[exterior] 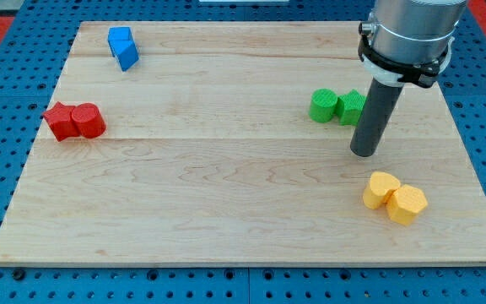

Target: Push the blue blocks on top of the red circle

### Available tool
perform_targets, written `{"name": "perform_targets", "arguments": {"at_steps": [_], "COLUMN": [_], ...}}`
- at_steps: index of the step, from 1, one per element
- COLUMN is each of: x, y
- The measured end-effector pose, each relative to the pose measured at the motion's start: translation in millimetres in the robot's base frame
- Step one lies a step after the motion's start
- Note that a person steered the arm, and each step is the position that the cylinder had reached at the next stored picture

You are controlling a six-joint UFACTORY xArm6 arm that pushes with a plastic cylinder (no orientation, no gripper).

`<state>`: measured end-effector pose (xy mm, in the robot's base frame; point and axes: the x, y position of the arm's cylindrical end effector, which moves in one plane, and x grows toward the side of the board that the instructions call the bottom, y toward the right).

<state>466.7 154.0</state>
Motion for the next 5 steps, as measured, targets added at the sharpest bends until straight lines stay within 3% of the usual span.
{"name": "perform_targets", "arguments": {"at_steps": [1, 2, 5], "x": [8.7, 8.7, 5.4], "y": [-8.1, -72.4, -20.2]}}
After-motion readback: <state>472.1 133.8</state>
